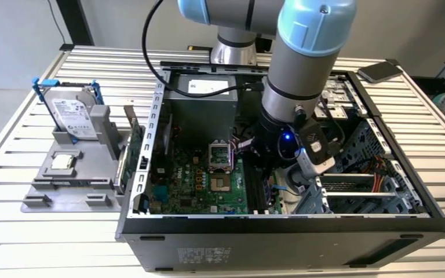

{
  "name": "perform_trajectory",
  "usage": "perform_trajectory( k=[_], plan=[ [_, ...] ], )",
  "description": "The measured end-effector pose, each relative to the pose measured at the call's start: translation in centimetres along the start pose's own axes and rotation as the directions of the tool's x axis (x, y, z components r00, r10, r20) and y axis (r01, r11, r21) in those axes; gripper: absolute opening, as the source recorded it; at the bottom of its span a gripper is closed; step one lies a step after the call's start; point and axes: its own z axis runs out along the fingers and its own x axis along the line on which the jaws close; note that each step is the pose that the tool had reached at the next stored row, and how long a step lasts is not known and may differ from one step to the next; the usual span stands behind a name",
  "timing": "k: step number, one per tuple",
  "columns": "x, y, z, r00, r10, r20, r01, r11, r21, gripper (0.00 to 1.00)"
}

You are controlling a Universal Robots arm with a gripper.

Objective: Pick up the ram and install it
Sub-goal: 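Insert the ram into the slot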

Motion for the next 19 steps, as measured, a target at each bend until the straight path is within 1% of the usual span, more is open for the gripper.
perform_trajectory(
  k=[3, 5, 7, 10, 15, 17, 19],
  plan=[
    [0.01, 0.03, 0.11, 1.0, -0.003, 0.0002, 0.003, 1.0, 0.0035, 0.0],
    [0.02, 0.18, 0.15, 1.0, -0.003, 0.0002, 0.003, 1.0, 0.0058, 0.0],
    [0.01, 0.31, 0.21, 1.0, -0.003, 0.0003, 0.003, 1.0, 0.0062, 0.0],
    [0.02, 0.33, 0.37, 1.0, -0.003, 0.0002, 0.003, 1.0, 0.0067, 0.0],
    [0.02, 0.29, 0.43, 1.0, -0.004, 0.0004, 0.004, 0.9999, 0.0108, 0.0],
    [0.02, 0.28, 0.46, 1.0, -0.003, 0.0004, 0.003, 0.9999, 0.011, 0.0],
    [0.01, 0.27, 0.45, 1.0, -0.003, 0.0004, 0.003, 0.9999, 0.0126, 0.0]
  ],
)
